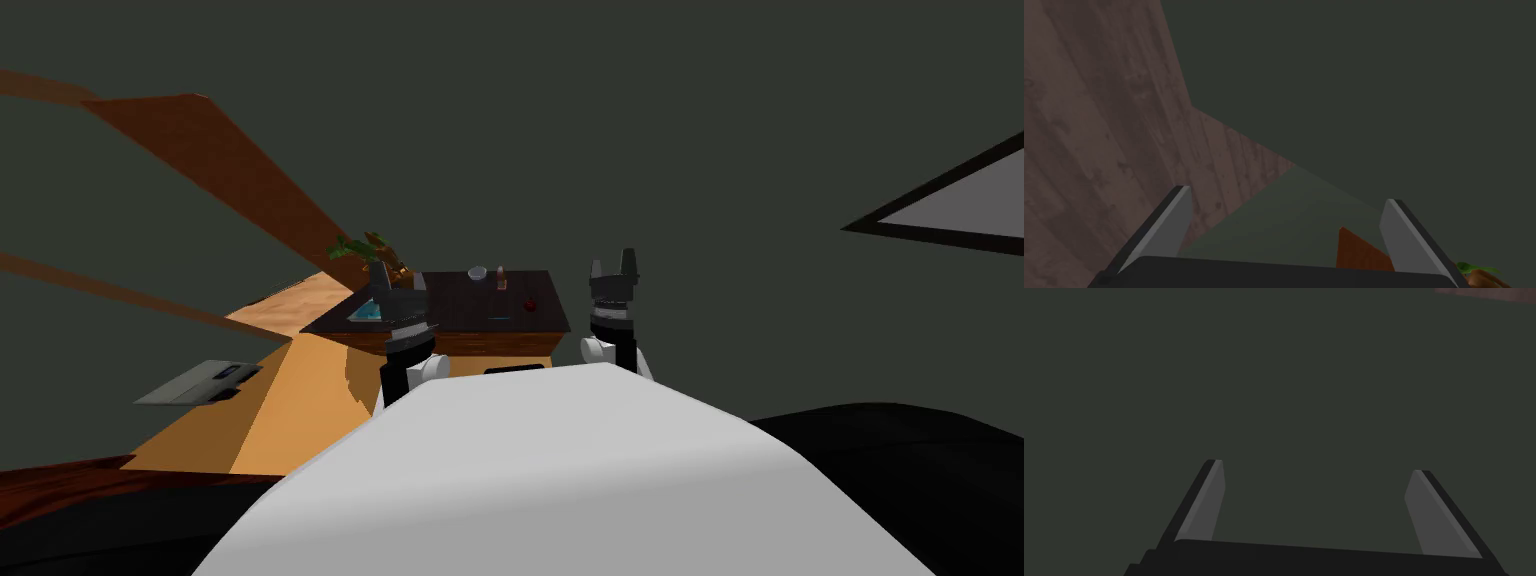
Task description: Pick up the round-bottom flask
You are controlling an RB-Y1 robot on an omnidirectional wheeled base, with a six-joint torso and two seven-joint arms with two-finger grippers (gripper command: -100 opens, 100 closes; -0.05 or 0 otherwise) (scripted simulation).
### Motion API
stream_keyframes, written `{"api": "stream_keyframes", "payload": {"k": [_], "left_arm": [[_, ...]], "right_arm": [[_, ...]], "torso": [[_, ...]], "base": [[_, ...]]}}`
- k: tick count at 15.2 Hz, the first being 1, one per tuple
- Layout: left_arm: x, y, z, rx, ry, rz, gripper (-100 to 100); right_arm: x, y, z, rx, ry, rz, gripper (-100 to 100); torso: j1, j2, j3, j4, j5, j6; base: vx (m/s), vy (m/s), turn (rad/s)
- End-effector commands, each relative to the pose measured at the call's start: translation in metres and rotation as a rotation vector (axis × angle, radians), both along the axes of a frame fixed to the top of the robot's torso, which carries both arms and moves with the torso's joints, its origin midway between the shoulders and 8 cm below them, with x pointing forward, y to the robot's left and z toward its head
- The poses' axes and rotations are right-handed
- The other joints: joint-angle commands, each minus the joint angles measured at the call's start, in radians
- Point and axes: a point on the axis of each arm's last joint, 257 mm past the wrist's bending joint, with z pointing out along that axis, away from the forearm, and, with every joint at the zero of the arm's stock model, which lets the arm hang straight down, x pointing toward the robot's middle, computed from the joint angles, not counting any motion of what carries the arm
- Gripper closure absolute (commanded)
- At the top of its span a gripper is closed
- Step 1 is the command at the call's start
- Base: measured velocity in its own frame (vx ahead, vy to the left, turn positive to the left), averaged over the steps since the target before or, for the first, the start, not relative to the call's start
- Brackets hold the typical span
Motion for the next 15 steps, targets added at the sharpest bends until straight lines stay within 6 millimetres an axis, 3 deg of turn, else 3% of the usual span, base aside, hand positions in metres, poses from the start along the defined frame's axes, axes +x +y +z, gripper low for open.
{"api": "stream_keyframes", "payload": {"k": [1,9,15], "left_arm": [[0.0,0.0,0.0,0.0,0.0,0.0,0],[0.0,0.0,0.0,0.0,0.0,0.0,0],[0.0,0.0,0.0,0.0,0.0,0.0,0]], "right_arm": [[0.004,0.006,-0.005,-0.032,0.014,0.016,-100],[0.031,0.039,-0.05,-0.197,0.114,0.093,-100],[0.05,0.063,-0.1,-0.335,0.205,0.147,-100]], "torso": [[0.0,0.0,0.0,0.0,0.0,0.0],[0.001,0.0,0.0,0.0,0.0,0.0],[0.001,-0.001,0.0,0.0,0.0,-0.001]], "base": [[0.0,0.004,0.041],[0.001,0.015,0.103],[0.002,0.017,0.127]]}}
